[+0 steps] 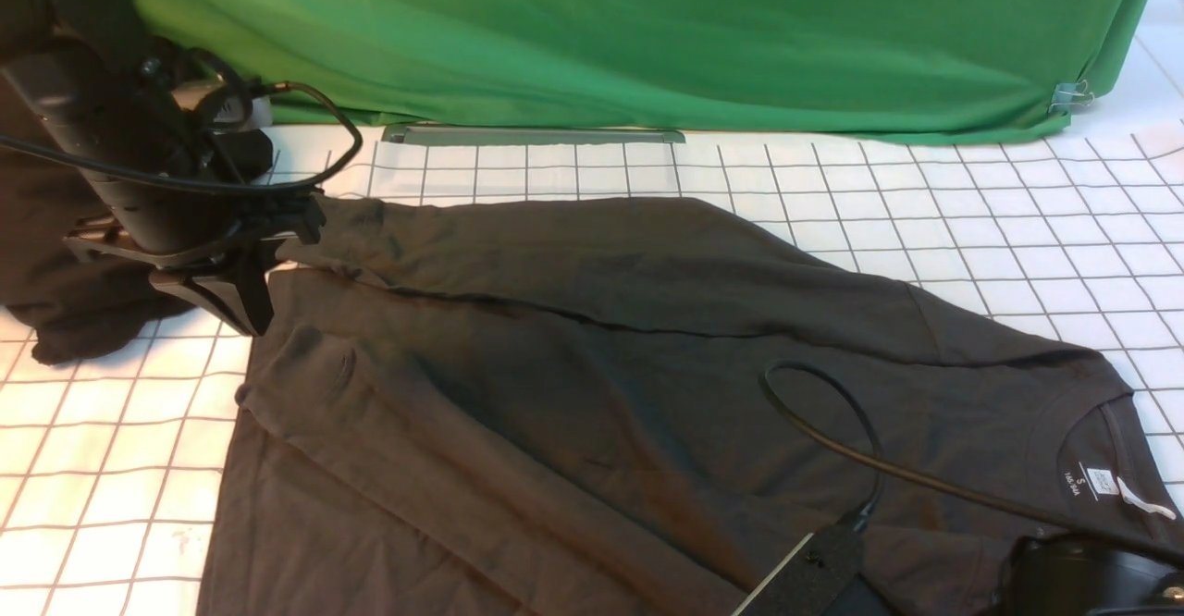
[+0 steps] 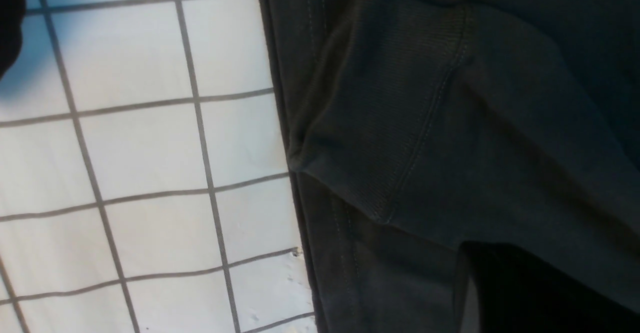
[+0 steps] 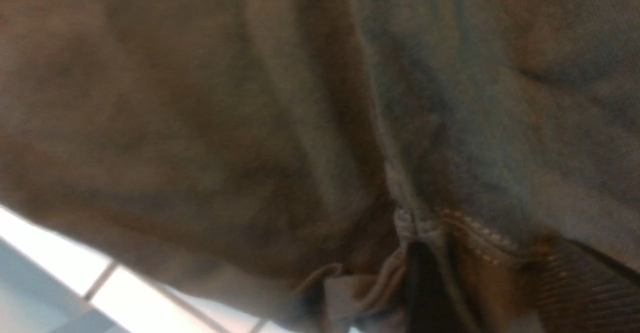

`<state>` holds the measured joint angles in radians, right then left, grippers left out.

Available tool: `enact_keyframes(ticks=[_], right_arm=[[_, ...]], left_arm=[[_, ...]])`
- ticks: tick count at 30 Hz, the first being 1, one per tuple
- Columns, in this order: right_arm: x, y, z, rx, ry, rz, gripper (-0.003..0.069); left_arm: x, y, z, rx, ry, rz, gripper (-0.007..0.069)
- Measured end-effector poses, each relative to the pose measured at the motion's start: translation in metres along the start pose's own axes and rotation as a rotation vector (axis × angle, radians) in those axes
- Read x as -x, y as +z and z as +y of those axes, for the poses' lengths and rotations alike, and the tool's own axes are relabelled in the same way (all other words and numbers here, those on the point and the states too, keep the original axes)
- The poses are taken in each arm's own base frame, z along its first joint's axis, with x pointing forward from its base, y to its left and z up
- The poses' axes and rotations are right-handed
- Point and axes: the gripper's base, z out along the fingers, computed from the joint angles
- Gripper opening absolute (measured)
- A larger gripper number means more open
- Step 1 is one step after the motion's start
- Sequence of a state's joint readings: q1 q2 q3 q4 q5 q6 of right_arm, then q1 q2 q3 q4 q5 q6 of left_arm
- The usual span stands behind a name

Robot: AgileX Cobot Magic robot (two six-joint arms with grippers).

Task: Fold a long-sleeved shirt over a white checkered tablecloth.
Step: 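Grab the top left corner of the dark shirt with the left gripper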

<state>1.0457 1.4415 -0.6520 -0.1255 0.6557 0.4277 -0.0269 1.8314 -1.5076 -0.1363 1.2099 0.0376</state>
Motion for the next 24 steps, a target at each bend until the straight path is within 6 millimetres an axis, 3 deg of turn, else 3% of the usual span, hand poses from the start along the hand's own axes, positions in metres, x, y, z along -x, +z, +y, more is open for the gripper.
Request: enact_keyframes(ticks=[1,3,7,18,24], right_arm=[[0.0,0.001,0.0,-0.002,-0.003,0.002,0.0237],[0.0,0.001,0.0,-0.006,-0.006,0.005,0.0096],[-0.002,0.001,-0.001,-0.018,-0.006,0.028,0.0015],[-0.018,-0.024,0.003,0.009,0.004,0.058,0.0008],[-0.026,-0.028,0.006,0.006,-0.001,0.113,0.0008]], left_arm=[[0.0,0.0,0.0,0.0,0.0,0.0,-0.0006],[0.0,0.0,0.0,0.0,0.0,0.0,-0.0006],[0.0,0.0,0.0,0.0,0.0,0.001,-0.0006],[0.0,0.0,0.0,0.0,0.0,0.001,-0.0006],[0.0,0.0,0.0,0.0,0.004,0.001,-0.0006]])
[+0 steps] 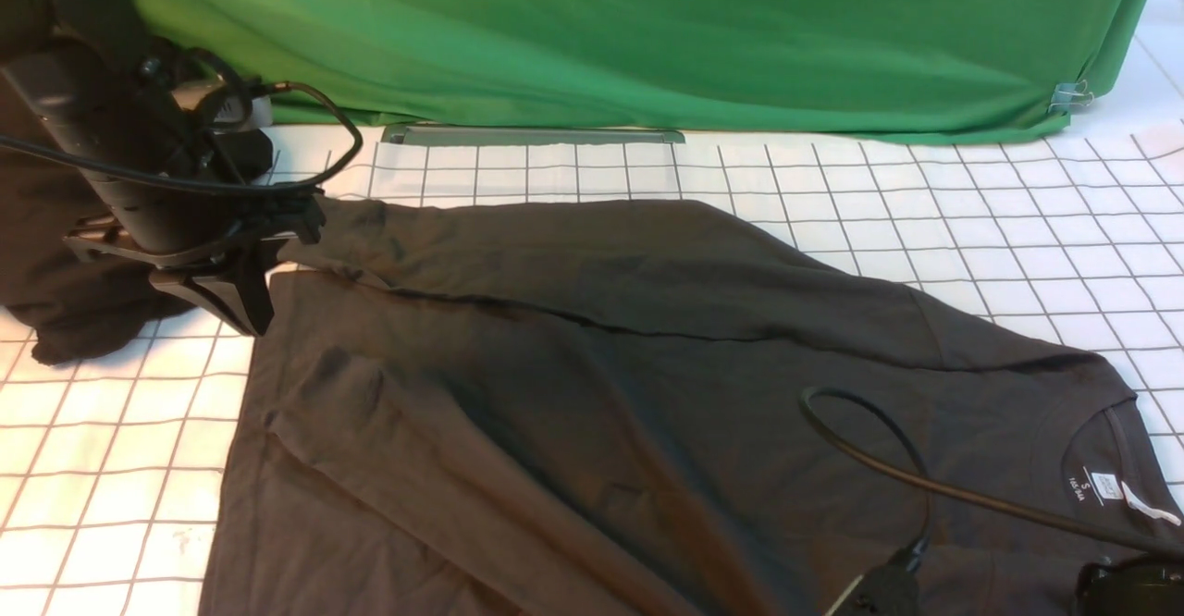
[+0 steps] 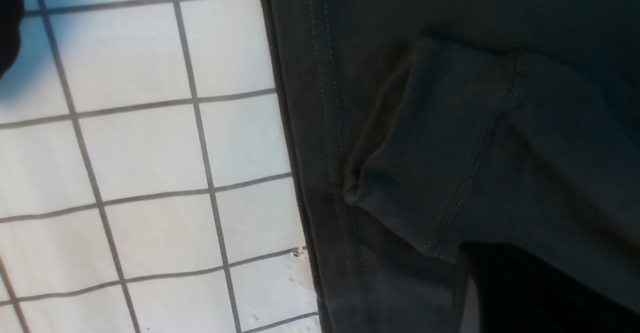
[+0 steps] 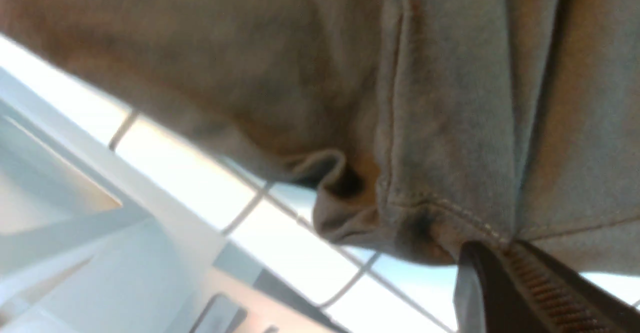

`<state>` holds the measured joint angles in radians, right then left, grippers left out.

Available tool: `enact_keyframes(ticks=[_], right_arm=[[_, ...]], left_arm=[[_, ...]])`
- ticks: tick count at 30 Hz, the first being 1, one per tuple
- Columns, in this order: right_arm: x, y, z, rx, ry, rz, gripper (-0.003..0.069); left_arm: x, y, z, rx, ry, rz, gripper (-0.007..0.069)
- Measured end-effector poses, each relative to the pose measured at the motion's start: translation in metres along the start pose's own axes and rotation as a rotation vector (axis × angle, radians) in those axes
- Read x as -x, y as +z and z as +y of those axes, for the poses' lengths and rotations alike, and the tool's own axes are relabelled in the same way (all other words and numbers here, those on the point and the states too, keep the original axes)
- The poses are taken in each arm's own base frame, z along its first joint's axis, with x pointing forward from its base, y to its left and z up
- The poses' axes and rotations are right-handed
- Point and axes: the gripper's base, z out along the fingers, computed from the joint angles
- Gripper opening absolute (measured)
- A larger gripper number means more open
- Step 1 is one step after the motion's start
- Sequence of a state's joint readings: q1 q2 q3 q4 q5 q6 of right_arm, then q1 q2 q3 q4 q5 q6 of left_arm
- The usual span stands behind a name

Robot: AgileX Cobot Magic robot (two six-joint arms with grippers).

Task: Fold a long-sleeved shirt over a white checkered tablecloth.
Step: 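Grab the top left corner of the dark shirt with the left gripper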

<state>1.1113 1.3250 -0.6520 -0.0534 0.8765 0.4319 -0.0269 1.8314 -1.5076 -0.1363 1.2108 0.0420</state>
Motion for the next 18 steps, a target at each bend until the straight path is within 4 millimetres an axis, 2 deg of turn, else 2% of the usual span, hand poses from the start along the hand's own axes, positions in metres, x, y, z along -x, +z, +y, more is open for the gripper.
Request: enact_keyframes(ticks=[9,11,13,14,16,18], right_arm=[[-0.008,-0.001,0.002,0.016,0.03,0.081,0.0025],[-0.009,-0.001,0.002,0.015,0.041,0.093,0.0085],[-0.01,-0.001,0.002,0.01,0.05,0.11,0.0182],[-0.012,-0.001,0.001,0.005,0.054,0.123,0.0269],[-0.01,-0.005,0.002,0.008,0.057,0.128,0.0355],[-0.008,-0.01,0.003,0.019,0.062,0.115,0.0384]], left_arm=[[0.0,0.0,0.0,0.0,0.0,0.0,-0.0006],[0.0,0.0,0.0,0.0,0.003,0.0,-0.0006],[0.0,0.0,0.0,0.0,0.003,0.0,-0.0006],[0.0,0.0,0.0,-0.001,0.003,0.0,-0.0006],[0.0,0.0,-0.001,-0.012,0.002,0.0,-0.0006],[0.0,0.001,-0.004,-0.019,0.007,0.0,-0.0006]])
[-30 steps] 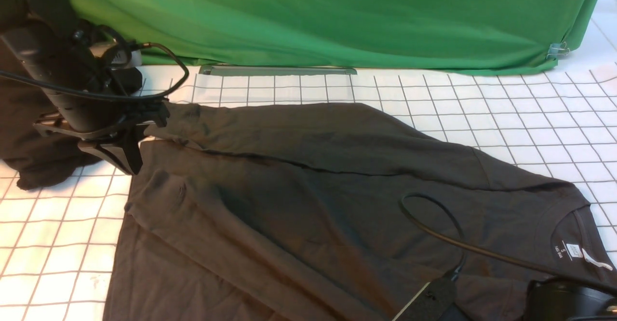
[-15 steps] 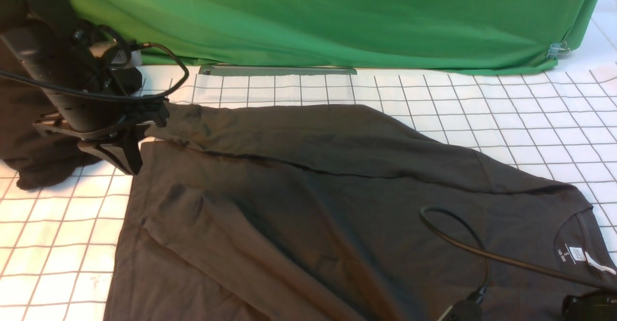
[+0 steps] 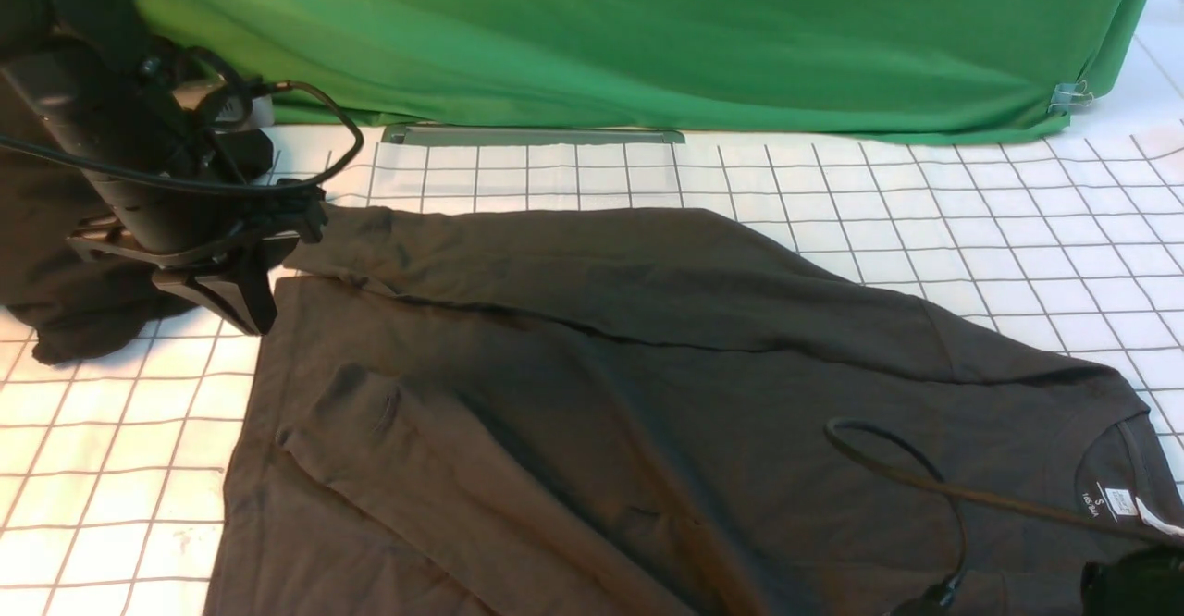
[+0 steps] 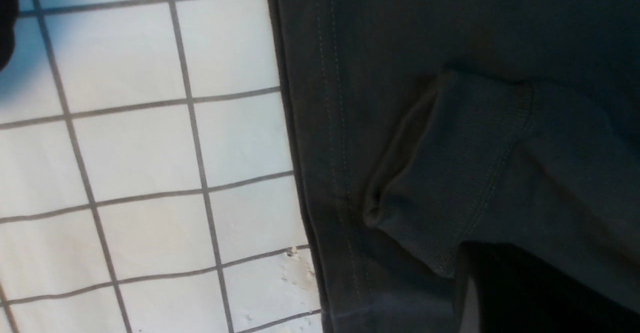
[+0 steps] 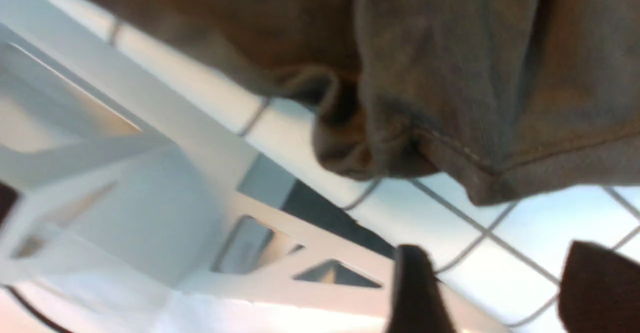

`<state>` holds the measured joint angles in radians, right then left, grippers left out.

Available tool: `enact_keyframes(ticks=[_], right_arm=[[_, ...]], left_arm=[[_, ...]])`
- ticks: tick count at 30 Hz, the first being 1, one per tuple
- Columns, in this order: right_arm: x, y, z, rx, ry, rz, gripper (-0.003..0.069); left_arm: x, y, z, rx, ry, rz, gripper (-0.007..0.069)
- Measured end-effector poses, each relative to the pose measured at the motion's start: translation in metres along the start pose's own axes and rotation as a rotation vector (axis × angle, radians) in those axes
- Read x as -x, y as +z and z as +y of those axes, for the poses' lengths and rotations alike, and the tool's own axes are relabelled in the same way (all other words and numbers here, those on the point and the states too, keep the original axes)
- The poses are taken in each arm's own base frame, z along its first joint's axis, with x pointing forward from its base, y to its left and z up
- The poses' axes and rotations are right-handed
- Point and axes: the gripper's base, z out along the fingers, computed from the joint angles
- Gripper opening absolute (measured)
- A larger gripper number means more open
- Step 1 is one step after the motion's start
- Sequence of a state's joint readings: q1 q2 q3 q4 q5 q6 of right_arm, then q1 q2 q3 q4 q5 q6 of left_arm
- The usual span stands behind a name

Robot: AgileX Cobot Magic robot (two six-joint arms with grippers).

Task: Fold a long-sleeved shirt over a white checkered tablecloth.
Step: 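Grab the top left corner of the dark shirt with the left gripper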

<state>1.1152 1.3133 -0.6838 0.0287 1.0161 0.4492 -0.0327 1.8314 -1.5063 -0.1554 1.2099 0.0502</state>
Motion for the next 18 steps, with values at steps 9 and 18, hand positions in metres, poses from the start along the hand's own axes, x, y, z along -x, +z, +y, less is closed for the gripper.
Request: enact_keyframes(ticks=[9,18], right_arm=[[0.016,-0.032,0.018,0.201,-0.004,-0.203,0.0344],[0.024,-0.027,0.022,0.213,-0.032,-0.233,0.0337]], left_arm=[[-0.017,0.025,-0.028,0.063,0.08,0.094,0.0028],[-0.023,0.049,-0.022,0.08,0.075,0.049,0.0279]])
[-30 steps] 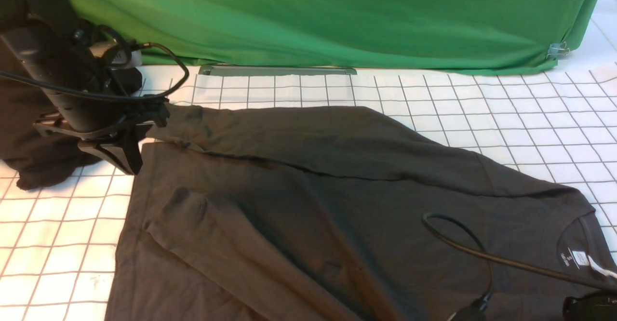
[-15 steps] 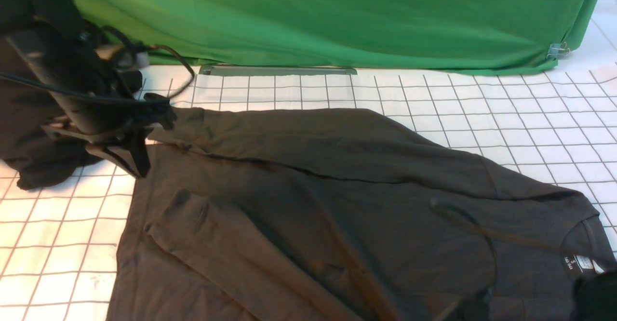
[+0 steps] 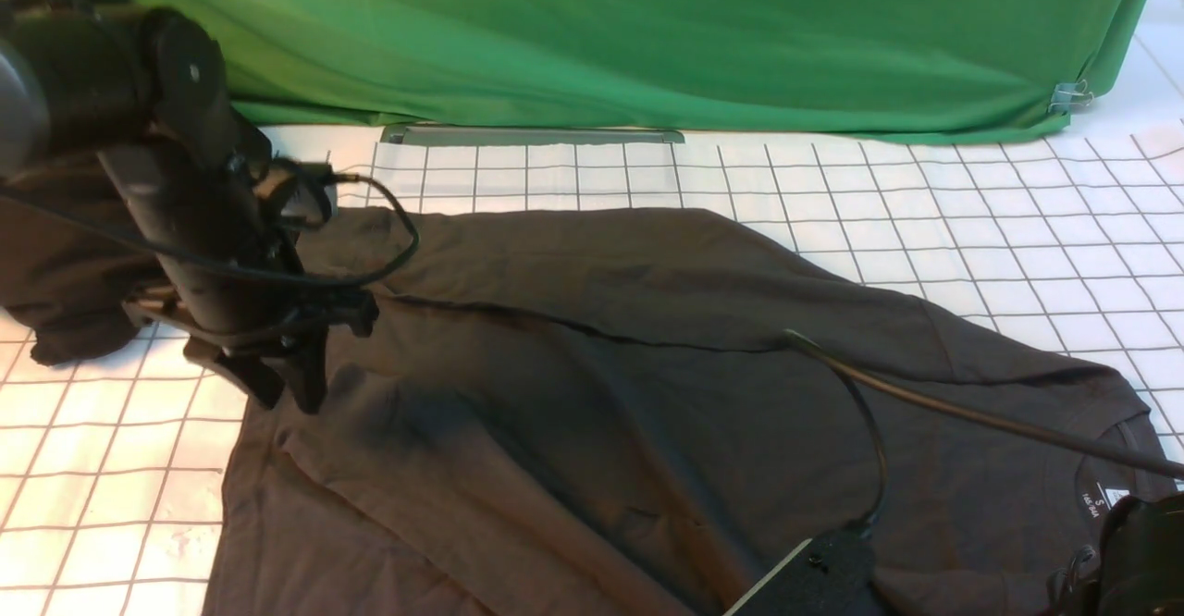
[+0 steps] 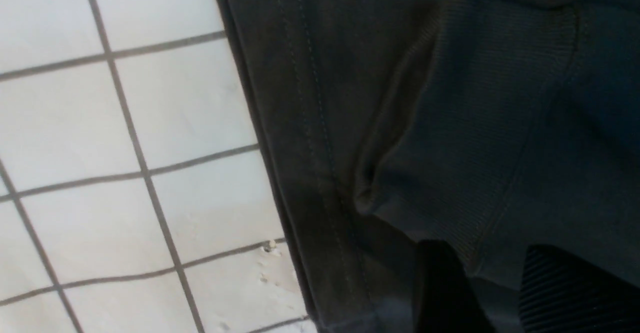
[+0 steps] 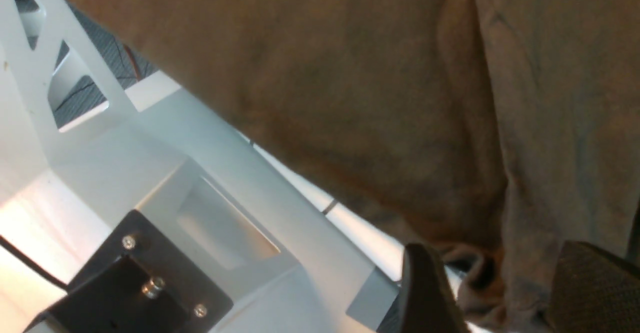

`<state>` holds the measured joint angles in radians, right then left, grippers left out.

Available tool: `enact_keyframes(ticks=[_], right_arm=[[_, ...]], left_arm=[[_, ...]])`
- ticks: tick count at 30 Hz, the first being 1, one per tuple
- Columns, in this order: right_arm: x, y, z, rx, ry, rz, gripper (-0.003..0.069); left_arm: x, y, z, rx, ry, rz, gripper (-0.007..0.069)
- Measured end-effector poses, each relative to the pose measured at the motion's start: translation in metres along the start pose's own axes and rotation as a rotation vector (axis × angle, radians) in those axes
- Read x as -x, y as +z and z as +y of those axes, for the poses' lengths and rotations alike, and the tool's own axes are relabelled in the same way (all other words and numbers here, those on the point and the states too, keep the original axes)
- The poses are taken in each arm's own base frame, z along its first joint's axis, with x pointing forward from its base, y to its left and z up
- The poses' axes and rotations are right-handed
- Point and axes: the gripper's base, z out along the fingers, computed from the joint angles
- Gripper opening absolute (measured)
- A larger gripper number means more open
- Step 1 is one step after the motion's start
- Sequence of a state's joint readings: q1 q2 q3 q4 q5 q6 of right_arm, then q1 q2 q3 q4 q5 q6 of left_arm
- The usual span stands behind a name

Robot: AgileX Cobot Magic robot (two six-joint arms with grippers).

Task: Fold a long-sleeved shirt over a white checkered tablecloth.
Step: 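Grab the top left corner of the dark shirt with the left gripper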

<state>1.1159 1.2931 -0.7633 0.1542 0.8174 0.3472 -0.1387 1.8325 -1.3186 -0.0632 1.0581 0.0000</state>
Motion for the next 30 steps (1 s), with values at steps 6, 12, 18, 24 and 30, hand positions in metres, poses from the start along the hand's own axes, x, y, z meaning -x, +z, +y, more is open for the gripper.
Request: enact_keyframes(ticks=[6,12,18,24,30], right_arm=[[0.002,0.0,0.001,0.008,-0.005,-0.022,0.0337],[0.003,0.0,0.001,0.011,-0.006,-0.032,0.0337],[0.003,0.0,0.001,0.012,-0.007,-0.033,0.0337],[0.003,0.0,0.001,0.011,-0.008,-0.032,0.0326],[0.003,0.0,0.001,0.011,-0.01,-0.032,0.0325]], left_arm=[[-0.009,0.022,0.002,0.006,0.023,-0.026,0.0329],[-0.009,0.029,0.003,0.01,0.026,-0.049,0.0244],[-0.008,0.044,0.004,0.011,0.024,-0.007,0.0104],[-0.012,0.038,0.004,0.018,0.031,0.021,0.0],[-0.019,0.018,0.006,0.048,0.04,0.016,-0.0003]])
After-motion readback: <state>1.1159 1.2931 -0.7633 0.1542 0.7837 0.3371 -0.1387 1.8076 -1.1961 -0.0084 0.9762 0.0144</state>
